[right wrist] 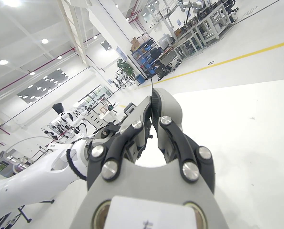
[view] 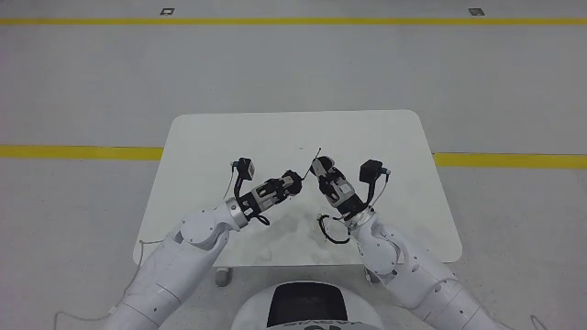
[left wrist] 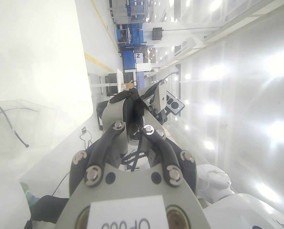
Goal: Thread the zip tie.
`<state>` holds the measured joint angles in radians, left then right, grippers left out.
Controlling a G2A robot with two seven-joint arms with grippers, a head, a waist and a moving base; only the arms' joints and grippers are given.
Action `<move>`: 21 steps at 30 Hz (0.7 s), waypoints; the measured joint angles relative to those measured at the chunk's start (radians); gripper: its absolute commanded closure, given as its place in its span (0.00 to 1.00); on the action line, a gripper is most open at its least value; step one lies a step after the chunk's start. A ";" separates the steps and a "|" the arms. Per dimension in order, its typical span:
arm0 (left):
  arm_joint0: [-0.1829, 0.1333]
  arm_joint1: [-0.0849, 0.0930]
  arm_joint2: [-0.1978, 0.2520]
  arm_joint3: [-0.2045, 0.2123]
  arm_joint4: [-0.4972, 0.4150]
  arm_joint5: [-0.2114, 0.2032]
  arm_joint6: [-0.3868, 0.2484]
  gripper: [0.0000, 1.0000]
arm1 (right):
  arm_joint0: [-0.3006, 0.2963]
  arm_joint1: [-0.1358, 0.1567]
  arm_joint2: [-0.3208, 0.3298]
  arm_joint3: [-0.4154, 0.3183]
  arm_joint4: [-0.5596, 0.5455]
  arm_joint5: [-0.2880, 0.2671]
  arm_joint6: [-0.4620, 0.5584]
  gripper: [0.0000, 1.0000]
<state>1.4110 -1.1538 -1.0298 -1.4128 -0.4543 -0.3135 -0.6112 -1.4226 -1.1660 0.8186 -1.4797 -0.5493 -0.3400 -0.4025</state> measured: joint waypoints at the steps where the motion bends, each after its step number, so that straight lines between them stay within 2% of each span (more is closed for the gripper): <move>1: 0.000 0.000 0.000 0.000 0.000 0.000 0.000 1.00 | -0.001 0.000 0.001 0.000 -0.001 0.000 -0.001 1.00; 21: 0.000 0.000 0.000 0.000 0.000 0.000 0.000 1.00 | -0.010 -0.005 0.010 -0.010 -0.016 0.000 -0.013 1.00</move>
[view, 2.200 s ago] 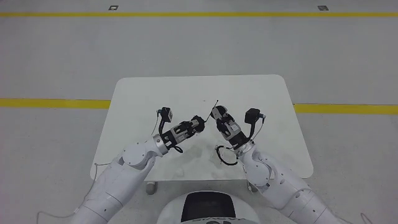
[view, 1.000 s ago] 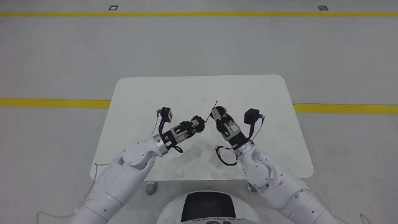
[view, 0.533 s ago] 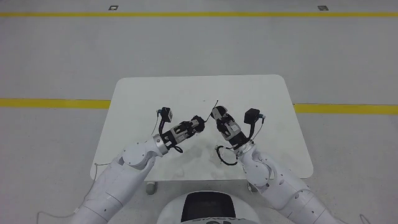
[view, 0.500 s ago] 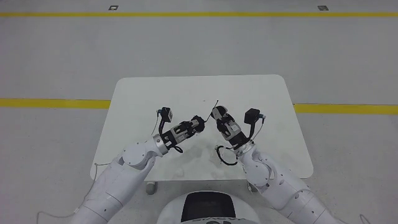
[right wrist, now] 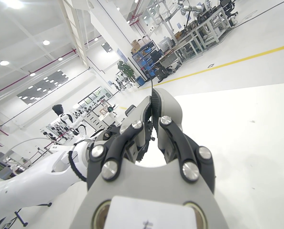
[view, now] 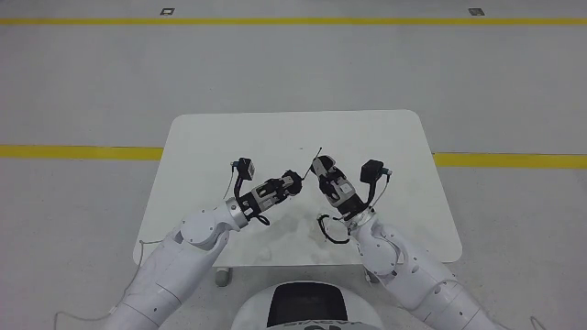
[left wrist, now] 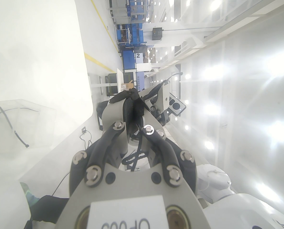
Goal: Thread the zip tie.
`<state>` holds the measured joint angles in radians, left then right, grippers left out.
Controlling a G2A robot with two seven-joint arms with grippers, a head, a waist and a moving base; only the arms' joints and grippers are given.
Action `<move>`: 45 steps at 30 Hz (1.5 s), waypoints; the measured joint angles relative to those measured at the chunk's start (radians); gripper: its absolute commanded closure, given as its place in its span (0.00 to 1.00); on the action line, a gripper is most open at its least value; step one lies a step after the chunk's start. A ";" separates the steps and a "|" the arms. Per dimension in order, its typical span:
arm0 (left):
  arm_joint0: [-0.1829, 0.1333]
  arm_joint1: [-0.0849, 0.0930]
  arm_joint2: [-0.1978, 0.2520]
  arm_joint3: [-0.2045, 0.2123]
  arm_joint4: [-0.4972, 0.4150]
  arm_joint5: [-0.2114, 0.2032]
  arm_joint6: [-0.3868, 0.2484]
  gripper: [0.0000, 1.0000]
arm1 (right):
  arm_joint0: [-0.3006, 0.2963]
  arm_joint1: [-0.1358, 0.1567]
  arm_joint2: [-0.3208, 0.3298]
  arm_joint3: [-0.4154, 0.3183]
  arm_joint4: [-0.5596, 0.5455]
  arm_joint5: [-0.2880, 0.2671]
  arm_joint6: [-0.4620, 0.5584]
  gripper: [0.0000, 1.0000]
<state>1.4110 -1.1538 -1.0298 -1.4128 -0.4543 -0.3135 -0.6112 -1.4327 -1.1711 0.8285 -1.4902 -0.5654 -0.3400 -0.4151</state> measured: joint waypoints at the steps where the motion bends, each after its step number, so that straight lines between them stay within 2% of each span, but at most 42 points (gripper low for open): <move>1: 0.000 0.000 0.000 0.000 0.000 0.000 0.000 1.00 | 0.000 0.000 0.000 0.000 0.000 0.000 0.001 1.00; 45: 0.000 0.000 0.000 0.000 0.000 0.000 0.000 1.00 | -0.005 -0.014 0.017 0.015 -0.023 0.000 0.009 1.00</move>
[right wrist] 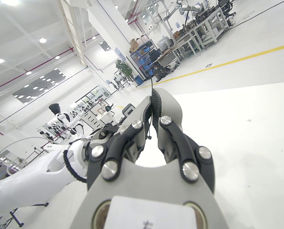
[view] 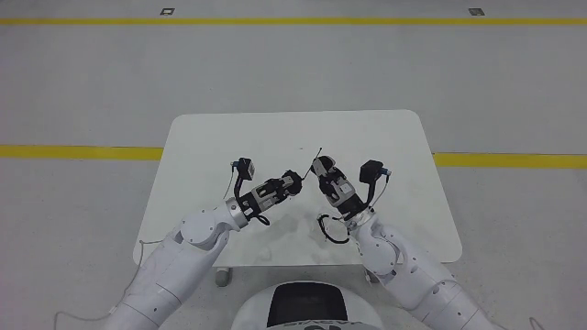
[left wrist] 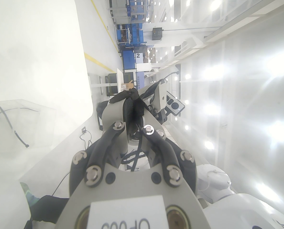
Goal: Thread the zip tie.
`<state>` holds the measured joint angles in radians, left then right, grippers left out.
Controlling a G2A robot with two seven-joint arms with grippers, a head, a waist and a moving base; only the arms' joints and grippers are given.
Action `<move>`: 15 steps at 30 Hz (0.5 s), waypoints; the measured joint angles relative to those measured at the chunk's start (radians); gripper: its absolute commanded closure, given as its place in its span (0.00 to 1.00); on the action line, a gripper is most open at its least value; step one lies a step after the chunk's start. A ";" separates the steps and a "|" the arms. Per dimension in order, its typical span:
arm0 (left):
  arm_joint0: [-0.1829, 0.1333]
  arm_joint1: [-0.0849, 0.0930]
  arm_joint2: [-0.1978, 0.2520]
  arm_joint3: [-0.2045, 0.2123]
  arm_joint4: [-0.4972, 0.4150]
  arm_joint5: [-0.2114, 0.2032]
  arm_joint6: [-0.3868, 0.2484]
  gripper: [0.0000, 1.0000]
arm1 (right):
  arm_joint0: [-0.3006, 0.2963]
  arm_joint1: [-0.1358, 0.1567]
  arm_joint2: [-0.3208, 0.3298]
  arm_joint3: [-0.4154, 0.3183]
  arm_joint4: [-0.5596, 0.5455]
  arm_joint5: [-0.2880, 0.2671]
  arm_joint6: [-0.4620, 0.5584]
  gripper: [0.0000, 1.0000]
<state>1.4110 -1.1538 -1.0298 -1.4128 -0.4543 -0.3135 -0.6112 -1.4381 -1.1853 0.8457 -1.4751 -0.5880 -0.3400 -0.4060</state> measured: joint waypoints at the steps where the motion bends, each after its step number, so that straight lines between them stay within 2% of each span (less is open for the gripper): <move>1: 0.000 0.000 0.000 0.000 0.000 0.000 0.000 1.00 | 0.000 -0.001 0.000 0.000 -0.001 0.000 0.001 1.00; 15: 0.000 0.000 0.000 0.000 0.000 0.000 0.000 1.00 | 0.000 -0.007 0.007 0.008 -0.019 0.000 0.013 1.00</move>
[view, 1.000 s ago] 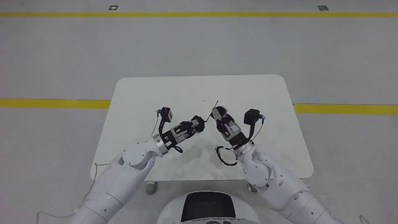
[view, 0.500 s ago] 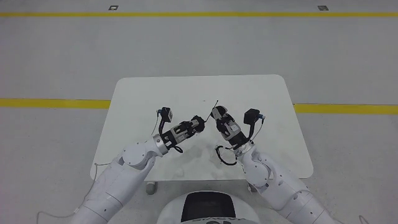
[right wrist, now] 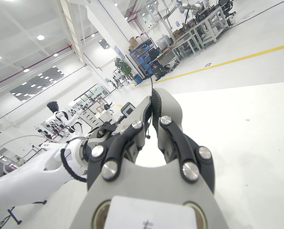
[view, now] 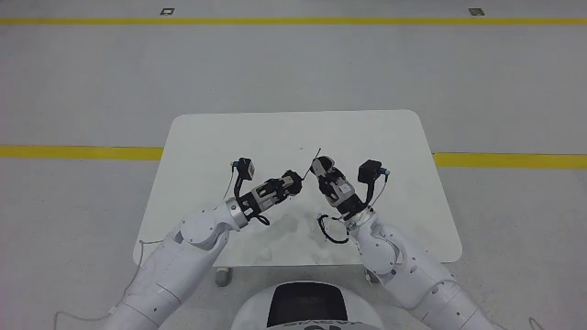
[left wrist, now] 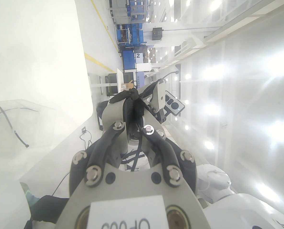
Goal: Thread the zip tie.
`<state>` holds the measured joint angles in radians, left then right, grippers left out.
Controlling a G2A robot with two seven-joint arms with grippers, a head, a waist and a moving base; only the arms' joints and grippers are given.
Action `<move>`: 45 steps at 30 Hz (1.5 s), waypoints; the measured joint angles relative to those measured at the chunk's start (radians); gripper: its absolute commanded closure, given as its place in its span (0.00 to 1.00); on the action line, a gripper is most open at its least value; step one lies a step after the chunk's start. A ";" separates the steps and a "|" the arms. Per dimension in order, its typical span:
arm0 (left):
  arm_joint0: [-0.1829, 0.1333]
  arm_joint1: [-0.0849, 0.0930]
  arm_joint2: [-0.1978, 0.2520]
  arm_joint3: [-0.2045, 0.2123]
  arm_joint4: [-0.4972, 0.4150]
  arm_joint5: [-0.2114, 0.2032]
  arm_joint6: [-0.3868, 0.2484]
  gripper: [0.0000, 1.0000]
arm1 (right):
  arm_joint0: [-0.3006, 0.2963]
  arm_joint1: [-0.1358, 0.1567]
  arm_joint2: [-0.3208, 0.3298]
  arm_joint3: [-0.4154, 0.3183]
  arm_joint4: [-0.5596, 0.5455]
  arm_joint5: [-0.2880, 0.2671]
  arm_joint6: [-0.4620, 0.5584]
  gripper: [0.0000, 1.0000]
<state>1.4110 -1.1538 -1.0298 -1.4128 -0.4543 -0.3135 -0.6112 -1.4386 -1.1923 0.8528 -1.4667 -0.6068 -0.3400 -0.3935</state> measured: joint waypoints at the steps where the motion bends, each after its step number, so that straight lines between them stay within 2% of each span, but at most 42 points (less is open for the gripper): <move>1: 0.000 0.000 0.000 0.000 0.000 0.000 0.000 1.00 | 0.000 -0.001 0.000 0.001 -0.002 0.000 0.001 1.00; 21: 0.000 0.000 0.000 0.000 0.000 0.000 0.000 1.00 | -0.010 -0.009 0.016 0.009 -0.036 0.000 0.022 1.00; 45: 0.000 0.000 0.000 0.000 0.000 0.000 0.000 1.00 | -0.048 -0.008 0.078 -0.009 -0.079 0.000 0.094 1.00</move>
<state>1.4110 -1.1538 -1.0298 -1.4128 -0.4543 -0.3135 -0.6112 -1.4866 -1.2001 0.9308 -1.4758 -0.6860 -0.3400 -0.2993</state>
